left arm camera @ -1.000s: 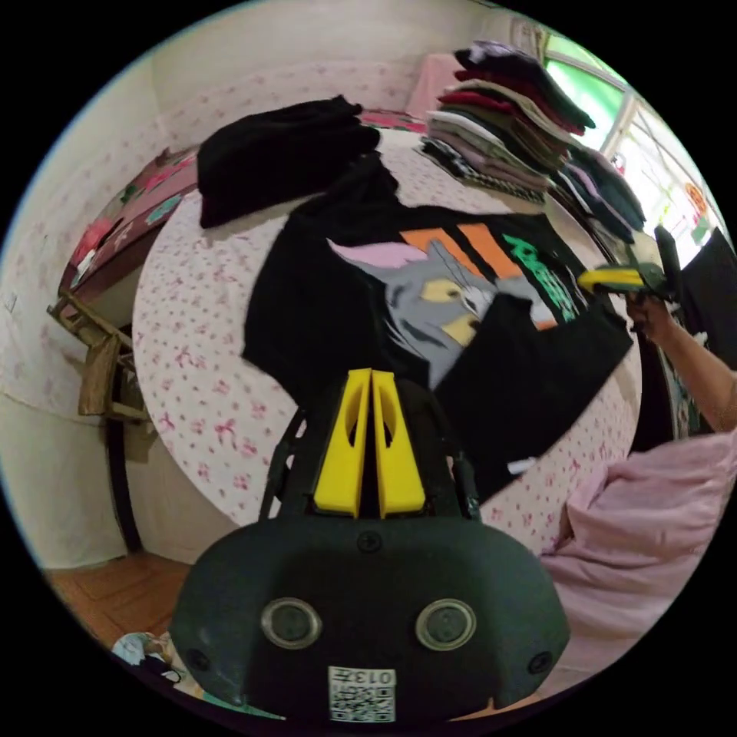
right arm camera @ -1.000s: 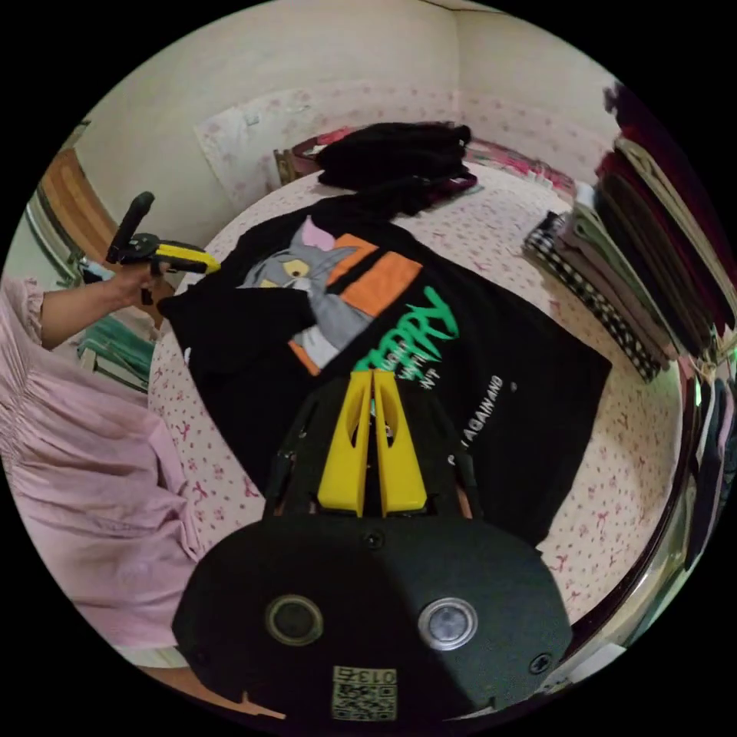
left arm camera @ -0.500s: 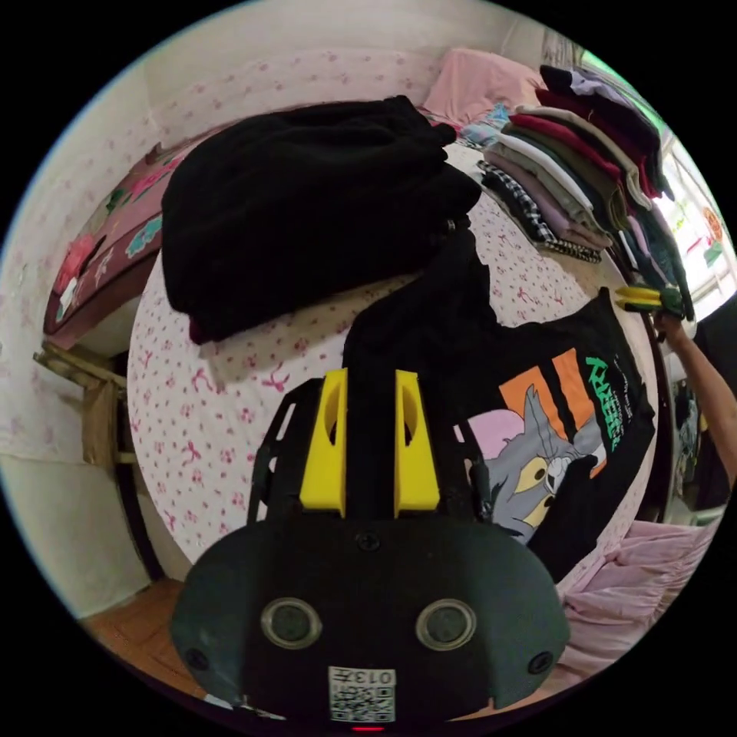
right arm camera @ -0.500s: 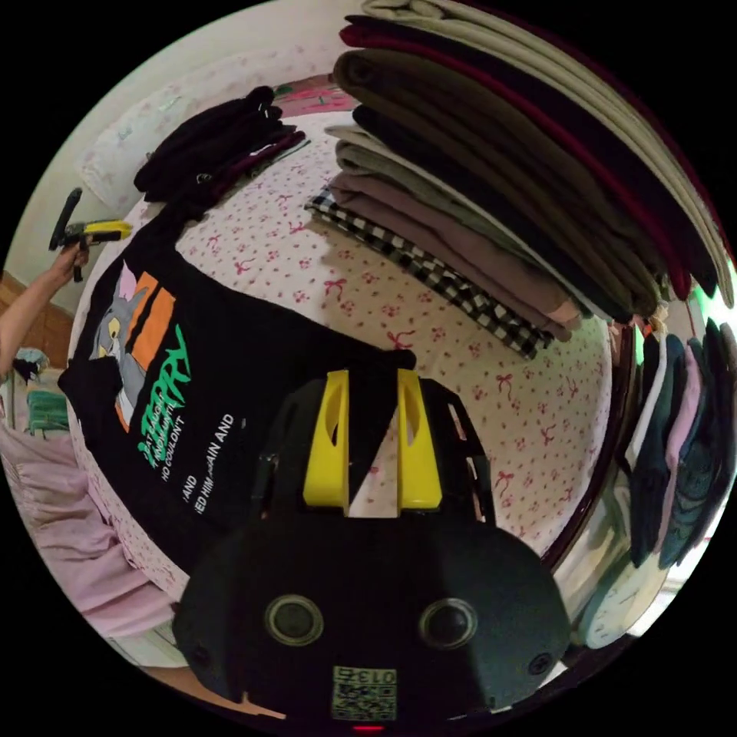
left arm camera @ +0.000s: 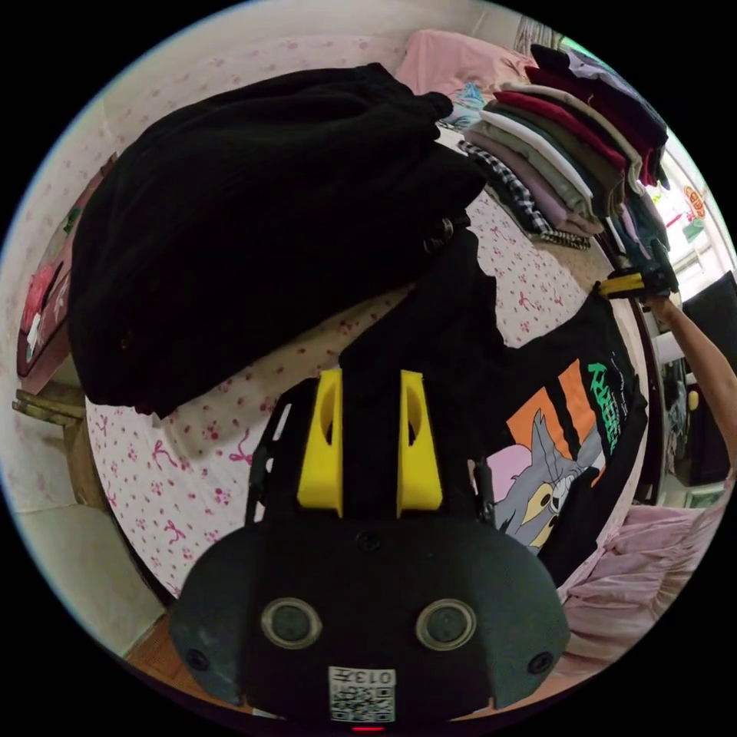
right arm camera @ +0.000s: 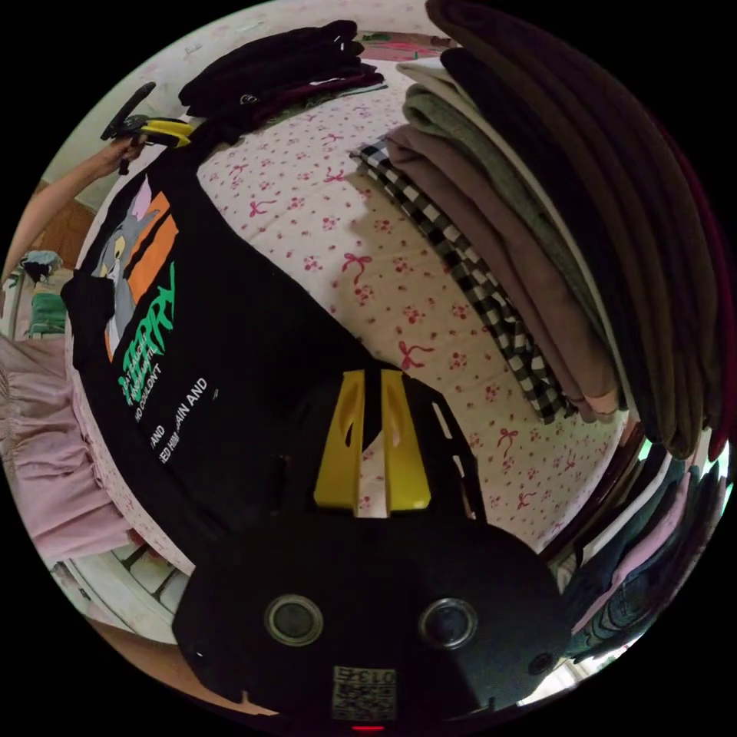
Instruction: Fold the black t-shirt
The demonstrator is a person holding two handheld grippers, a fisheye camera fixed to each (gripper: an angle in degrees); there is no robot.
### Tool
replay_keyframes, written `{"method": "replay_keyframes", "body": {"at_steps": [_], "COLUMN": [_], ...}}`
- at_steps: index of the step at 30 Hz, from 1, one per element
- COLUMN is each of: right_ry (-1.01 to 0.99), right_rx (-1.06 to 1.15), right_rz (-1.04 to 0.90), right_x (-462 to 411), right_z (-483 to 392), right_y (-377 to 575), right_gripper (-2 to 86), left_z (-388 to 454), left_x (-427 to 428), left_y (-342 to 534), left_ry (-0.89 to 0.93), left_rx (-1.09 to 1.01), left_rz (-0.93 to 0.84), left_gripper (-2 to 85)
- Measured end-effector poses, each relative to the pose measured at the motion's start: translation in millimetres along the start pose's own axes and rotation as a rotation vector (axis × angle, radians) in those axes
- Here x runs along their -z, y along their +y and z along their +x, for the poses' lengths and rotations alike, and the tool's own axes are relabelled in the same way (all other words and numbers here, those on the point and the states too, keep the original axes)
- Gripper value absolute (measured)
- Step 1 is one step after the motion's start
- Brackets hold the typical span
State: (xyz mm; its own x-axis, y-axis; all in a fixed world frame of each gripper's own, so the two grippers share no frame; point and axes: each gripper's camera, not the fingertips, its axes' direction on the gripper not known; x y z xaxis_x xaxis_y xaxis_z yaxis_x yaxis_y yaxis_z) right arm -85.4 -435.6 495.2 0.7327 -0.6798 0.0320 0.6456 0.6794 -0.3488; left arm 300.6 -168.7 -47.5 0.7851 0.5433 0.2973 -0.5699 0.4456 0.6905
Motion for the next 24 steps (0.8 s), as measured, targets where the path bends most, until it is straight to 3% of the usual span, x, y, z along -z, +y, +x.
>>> {"method": "replay_keyframes", "body": {"at_steps": [1, 4, 11, 16, 21, 24], "right_ry": [0.000, 0.050, 0.189, 0.301, 0.368, 0.303], "right_rx": [-0.009, -0.018, -0.046, -0.060, -0.168, -0.242], "right_rz": [-0.012, -0.014, 0.116, 0.191, 0.172, 0.102], "right_x": [0.1, 8.5, 61.0, 89.0, 70.0, 38.2], "right_z": [-2.0, -13.9, -62.0, -122.2, -187.8, -210.6], "right_y": [-1.3, -2.3, 31.1, 82.3, 134.7, 150.1], "right_gripper": [2.0, 1.1, 0.6, 0.5, 0.4, 0.4], "left_z": [-0.3, 3.3, 26.4, 55.8, 87.3, 101.5], "left_x": [0.3, 7.8, 91.8, 131.6, 126.9, 101.4], "left_y": [0.0, 0.8, 52.5, 126.1, 200.3, 233.7], "left_ry": [0.013, -0.010, -0.037, -0.080, -0.087, -0.057], "left_rx": [-0.007, -0.014, -0.090, -0.131, -0.099, -0.057], "left_rz": [-0.023, -0.045, 0.223, 0.288, 0.220, 0.133], "left_gripper": [3.4, 1.7, 0.7, 0.6, 0.6, 0.6]}}
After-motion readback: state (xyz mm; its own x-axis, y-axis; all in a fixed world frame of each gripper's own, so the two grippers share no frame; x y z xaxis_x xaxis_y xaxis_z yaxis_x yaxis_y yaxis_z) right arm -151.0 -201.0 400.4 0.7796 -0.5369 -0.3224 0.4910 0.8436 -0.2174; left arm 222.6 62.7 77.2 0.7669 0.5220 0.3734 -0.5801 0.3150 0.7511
